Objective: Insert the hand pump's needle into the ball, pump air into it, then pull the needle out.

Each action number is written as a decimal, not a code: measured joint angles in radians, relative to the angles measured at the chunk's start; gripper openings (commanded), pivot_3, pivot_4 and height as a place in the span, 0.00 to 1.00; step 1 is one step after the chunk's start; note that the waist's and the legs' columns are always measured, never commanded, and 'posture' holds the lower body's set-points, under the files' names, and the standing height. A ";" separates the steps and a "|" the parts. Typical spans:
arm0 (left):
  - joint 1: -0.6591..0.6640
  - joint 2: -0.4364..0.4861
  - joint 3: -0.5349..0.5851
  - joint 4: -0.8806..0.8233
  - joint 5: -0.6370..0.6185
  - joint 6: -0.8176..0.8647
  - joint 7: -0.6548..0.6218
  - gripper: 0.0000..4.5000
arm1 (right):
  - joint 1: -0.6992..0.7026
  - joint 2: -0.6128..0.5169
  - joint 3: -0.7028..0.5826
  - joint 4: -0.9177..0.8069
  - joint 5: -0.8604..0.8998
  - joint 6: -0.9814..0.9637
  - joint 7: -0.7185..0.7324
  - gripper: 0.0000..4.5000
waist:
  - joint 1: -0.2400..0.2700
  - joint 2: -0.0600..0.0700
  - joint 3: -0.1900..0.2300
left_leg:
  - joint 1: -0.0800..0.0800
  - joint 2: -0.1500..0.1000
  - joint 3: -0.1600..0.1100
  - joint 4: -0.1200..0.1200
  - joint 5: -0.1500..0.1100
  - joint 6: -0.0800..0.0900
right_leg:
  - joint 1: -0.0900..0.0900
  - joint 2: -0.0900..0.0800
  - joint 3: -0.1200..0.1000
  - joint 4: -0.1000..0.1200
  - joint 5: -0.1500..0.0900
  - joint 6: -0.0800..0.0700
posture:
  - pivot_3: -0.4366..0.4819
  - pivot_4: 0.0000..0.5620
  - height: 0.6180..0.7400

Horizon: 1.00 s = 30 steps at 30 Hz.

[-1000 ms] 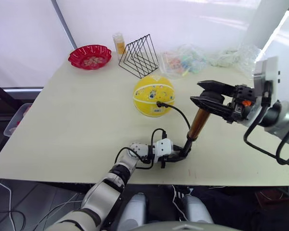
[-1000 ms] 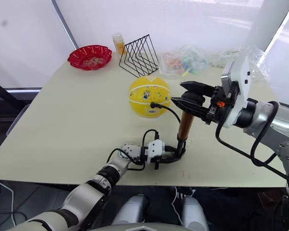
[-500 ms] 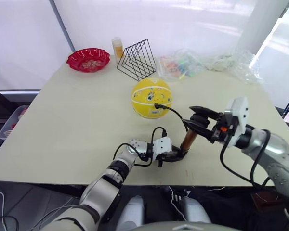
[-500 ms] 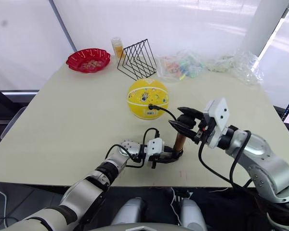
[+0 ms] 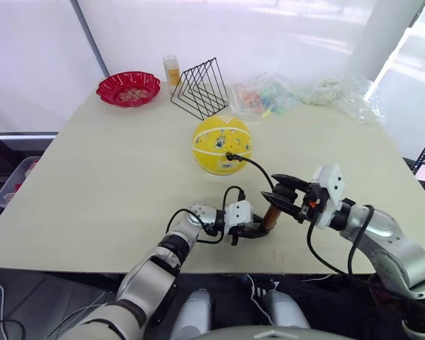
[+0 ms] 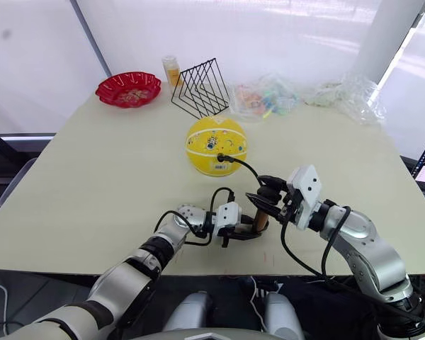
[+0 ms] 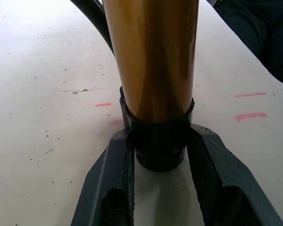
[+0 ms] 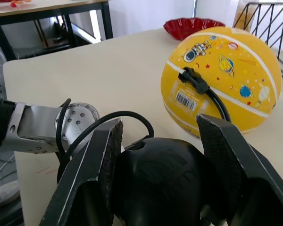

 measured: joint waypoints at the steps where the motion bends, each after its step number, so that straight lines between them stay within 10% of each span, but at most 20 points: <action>1: -0.001 0.000 0.000 -0.002 0.000 0.000 -0.002 0.25 | -0.007 -0.005 -0.012 -0.010 0.017 0.018 -0.001 0.45 | 0.000 0.000 0.000 | 0.000 0.000 0.000 0.000 0.000 0.000 | 0.000 0.000 0.000 0.000 0.000 0.000 | 0.48 0.27 0.97; 14: -0.015 0.001 0.000 -0.004 0.000 0.000 -0.015 0.25 | -0.228 -0.178 -0.269 -0.125 0.388 0.236 -0.039 0.45 | 0.000 0.005 0.007 | -0.001 -0.001 0.001 0.000 0.001 0.001 | 0.000 0.000 0.000 0.000 0.000 0.000 | 0.48 0.27 0.97; 30: -0.012 0.005 -0.001 -0.006 0.000 0.000 -0.019 0.25 | -0.217 -0.190 -0.263 -0.130 0.418 0.240 -0.070 0.45 | -0.001 0.001 0.006 | -0.001 -0.001 0.001 0.000 0.002 0.003 | 0.000 0.000 0.000 0.000 0.000 0.001 | 0.48 0.27 0.97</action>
